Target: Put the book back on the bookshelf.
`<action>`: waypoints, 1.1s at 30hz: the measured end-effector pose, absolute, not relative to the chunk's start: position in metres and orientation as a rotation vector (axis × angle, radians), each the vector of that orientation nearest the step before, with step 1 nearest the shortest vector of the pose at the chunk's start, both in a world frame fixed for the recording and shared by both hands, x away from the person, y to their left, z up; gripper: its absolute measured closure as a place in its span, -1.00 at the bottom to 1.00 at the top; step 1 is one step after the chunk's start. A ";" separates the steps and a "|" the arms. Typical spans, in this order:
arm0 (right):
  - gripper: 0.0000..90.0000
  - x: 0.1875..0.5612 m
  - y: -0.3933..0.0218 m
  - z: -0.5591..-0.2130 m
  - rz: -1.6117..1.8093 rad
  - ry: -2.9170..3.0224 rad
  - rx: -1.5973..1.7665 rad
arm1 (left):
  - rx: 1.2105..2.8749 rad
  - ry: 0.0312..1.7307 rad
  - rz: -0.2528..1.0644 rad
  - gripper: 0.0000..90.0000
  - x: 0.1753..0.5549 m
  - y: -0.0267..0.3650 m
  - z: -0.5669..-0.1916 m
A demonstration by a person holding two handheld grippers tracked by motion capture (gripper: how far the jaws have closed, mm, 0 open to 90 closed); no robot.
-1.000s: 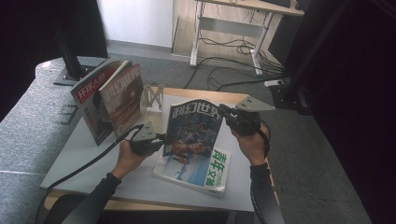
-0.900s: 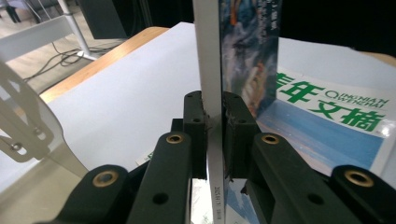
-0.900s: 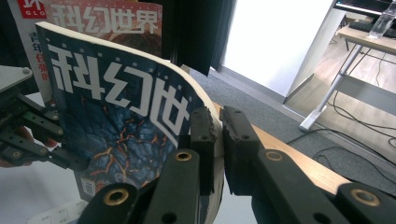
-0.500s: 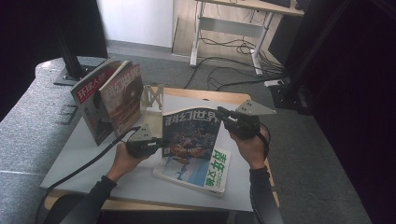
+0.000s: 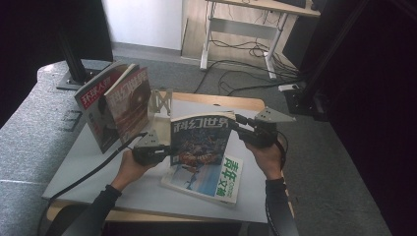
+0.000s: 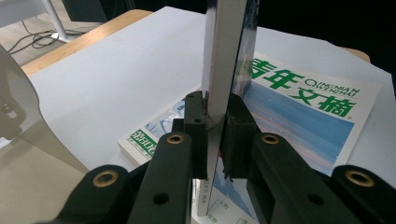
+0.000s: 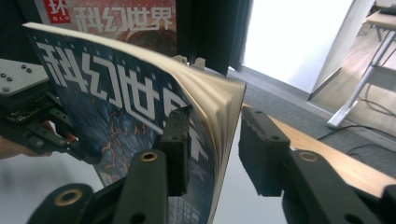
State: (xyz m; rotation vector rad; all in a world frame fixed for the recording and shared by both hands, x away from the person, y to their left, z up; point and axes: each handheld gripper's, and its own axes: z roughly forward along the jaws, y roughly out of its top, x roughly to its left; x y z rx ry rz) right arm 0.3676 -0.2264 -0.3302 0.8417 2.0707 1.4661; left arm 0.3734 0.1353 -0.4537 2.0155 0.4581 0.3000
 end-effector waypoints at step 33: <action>0.58 0.368 -0.232 -0.392 1.522 2.119 0.907 | 2.040 0.411 0.235 0.56 0.372 0.128 -0.439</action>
